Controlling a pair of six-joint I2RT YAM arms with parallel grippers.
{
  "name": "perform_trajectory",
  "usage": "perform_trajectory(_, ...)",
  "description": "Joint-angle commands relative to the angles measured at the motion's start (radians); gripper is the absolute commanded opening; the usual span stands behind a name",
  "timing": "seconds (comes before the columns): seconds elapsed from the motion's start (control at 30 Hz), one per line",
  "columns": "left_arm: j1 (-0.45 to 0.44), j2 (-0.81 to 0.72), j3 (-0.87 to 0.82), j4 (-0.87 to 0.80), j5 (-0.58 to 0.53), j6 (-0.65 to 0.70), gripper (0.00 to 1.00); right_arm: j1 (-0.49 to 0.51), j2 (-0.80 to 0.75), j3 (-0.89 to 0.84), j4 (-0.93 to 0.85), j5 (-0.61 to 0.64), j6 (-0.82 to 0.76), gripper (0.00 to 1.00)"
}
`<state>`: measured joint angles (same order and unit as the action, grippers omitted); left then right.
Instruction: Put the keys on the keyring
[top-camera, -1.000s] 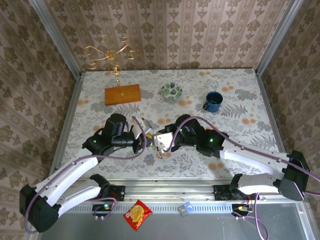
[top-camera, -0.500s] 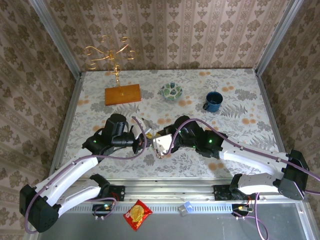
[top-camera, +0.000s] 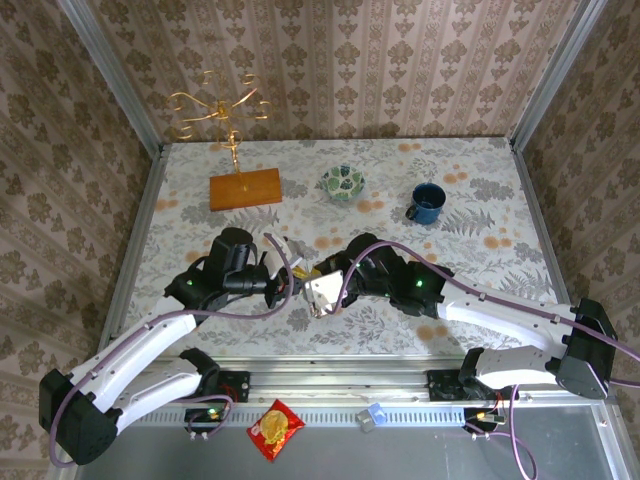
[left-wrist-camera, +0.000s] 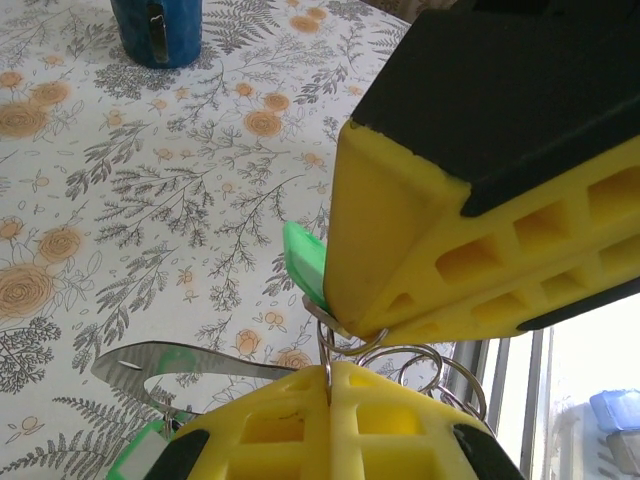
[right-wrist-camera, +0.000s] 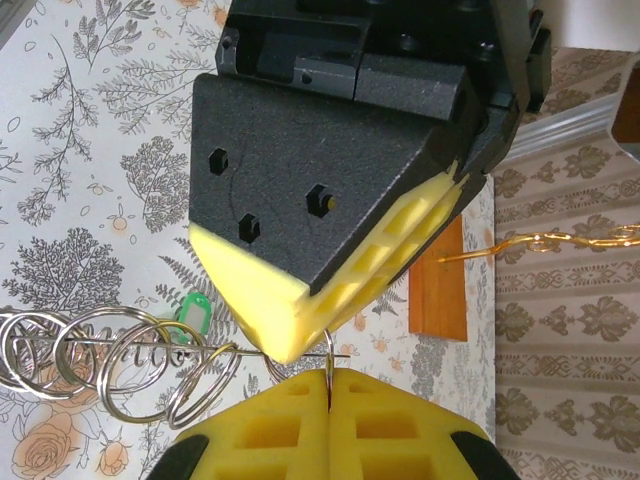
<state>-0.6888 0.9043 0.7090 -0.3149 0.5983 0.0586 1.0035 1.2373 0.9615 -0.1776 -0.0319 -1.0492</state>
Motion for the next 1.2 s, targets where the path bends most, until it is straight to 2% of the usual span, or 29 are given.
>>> perform_trajectory(0.0, -0.011, -0.007, 0.032, 0.045, 0.033, -0.011, 0.0, 0.015, 0.014, 0.029, -0.049, -0.004, -0.02, 0.0)
perform_trajectory(0.27, -0.01, -0.006, 0.029, 0.065, 0.029, -0.015, 0.0, 0.018, 0.014, 0.031, -0.084, -0.028, -0.025, 0.0)
perform_trajectory(0.6, -0.012, -0.032, 0.007, 0.103, 0.023, -0.006, 0.0, 0.018, 0.005, -0.006, -0.032, 0.043, -0.039, 0.0)
perform_trajectory(0.8, -0.034, -0.081, -0.024, 0.149, 0.014, 0.063, 0.0, 0.01, -0.035, -0.042, -0.025, 0.045, 0.03, 0.24)
perform_trajectory(0.87, -0.041, -0.093, -0.037, 0.171, 0.009, 0.09, 0.0, -0.006, -0.062, -0.058, -0.007, 0.023, 0.083, 0.27)
perform_trajectory(0.97, -0.048, -0.116, -0.07, 0.216, 0.0, 0.14, 0.0, -0.059, -0.122, -0.077, 0.0, -0.073, 0.209, 0.28)
perform_trajectory(1.17, -0.056, -0.155, -0.152, 0.333, 0.012, 0.24, 0.0, -0.238, -0.187, -0.114, 0.014, -0.494, 0.511, 0.28)
